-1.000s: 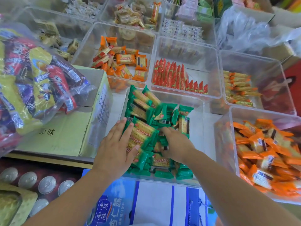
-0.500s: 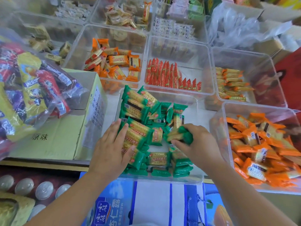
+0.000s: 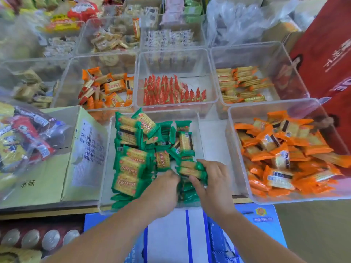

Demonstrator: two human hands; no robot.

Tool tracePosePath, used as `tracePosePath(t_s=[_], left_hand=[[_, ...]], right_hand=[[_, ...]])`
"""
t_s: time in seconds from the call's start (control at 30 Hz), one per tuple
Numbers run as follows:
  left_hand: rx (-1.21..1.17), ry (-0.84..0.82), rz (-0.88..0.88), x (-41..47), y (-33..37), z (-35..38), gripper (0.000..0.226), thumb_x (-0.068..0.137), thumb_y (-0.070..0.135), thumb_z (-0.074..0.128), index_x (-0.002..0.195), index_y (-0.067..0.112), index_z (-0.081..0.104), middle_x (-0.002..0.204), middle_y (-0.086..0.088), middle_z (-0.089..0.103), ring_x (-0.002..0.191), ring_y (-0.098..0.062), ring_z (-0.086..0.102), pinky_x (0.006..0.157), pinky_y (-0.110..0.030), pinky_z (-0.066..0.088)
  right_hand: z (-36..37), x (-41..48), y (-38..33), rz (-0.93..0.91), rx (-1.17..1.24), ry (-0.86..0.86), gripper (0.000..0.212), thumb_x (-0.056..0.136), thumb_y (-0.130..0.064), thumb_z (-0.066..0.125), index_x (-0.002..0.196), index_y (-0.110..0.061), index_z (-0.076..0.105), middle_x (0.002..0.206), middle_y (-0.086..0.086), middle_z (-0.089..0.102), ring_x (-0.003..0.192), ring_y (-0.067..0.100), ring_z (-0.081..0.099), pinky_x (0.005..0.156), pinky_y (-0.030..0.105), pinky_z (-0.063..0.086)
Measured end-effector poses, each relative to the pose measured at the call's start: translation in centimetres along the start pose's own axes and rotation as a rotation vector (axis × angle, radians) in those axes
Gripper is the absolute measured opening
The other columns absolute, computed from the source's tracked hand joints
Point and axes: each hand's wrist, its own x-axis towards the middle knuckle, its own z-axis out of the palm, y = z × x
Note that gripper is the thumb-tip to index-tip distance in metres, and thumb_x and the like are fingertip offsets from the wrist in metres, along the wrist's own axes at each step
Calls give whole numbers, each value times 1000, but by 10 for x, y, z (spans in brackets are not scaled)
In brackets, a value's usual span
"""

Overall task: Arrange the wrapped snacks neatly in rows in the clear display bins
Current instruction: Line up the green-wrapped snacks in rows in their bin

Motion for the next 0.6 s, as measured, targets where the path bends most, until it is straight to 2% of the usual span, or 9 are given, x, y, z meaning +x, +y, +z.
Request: tracePosePath(t_s=[0.03,0.1,0.17,0.23,0.3,0.37,0.5,0.6], left_hand=[[49,-52,-48,10,3,0,18,92,3,53,108,10,56,107,-9,54,89,-25,57,75,-37,51],[140,-132,-101,29,5,3,25,91,0,54,116,6,56,111,-12,58,91,-27,58,84,-40,53],[200,-194,-135,43,7,6,25,94,3,55,118,5,58,107,-10,60,90,-26,59,87,-40,52],[279,-281,-159,51,10,8,22,97,8,54,118,7,60,100,-6,59,90,-25,60,82,-36,52],[334,-323,-174,56,11,15,23,101,13,52,121,10,61,108,-7,63,97,-26,63,85,-36,52],[334,-312,-198,58,14,18,26,103,18,51,124,9,63,120,-8,63,109,-28,62,94,-39,51],[434,-275,-205,62,9,20,30,103,25,52,128,12,61,124,-7,63,113,-27,60,98,-36,49],[466,-165,-149,61,5,15,24,99,25,54,118,15,64,120,-6,65,110,-27,62,91,-36,50]], right_hand=[[2,-2,0,36,67,-2,44,92,-39,67,130,-19,57,118,-6,60,115,19,48,93,48,47],[4,-4,0,80,148,-3,44,93,-39,65,131,-21,55,121,-11,56,117,15,46,95,47,46],[4,-4,1,99,185,-13,44,93,-41,64,133,-25,52,120,-19,50,116,9,44,96,44,46],[4,-4,4,112,242,-29,48,93,-49,59,135,-29,49,118,-26,45,116,7,44,96,40,48],[5,-4,6,111,283,-29,51,91,-57,52,135,-32,46,115,-33,41,117,6,45,97,36,49],[6,-3,8,87,283,-15,50,91,-57,50,135,-34,44,116,-31,42,116,4,44,96,31,48],[9,-2,10,77,272,-6,49,92,-57,51,134,-33,44,124,-16,54,115,5,44,95,28,47],[9,-3,13,89,292,-4,49,92,-58,50,134,-34,43,123,-17,53,115,4,45,94,26,46]])
